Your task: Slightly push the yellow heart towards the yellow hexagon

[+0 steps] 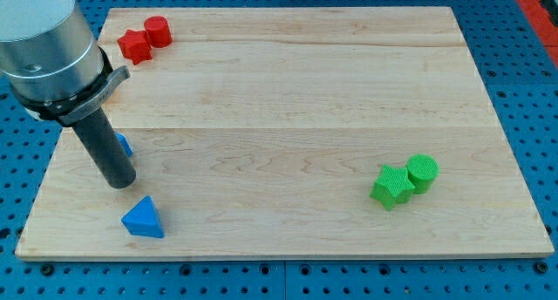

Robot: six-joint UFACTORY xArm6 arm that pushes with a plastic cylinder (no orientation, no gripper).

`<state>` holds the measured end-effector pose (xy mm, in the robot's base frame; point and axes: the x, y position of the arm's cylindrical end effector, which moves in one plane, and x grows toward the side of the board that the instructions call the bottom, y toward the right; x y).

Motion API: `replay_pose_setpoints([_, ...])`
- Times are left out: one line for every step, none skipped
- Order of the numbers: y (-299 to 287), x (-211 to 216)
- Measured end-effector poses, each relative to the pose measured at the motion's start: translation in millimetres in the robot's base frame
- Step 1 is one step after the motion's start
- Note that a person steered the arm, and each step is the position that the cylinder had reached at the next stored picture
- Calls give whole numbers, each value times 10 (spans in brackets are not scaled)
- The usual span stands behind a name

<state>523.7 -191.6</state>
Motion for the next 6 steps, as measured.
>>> replay_pose_setpoints([2, 0])
replay_pose_setpoints([4, 0])
replay_pose_setpoints([22, 0])
replay_pose_setpoints([48, 0])
replay_pose_setpoints([78, 0])
replay_pose_setpoints([120, 0])
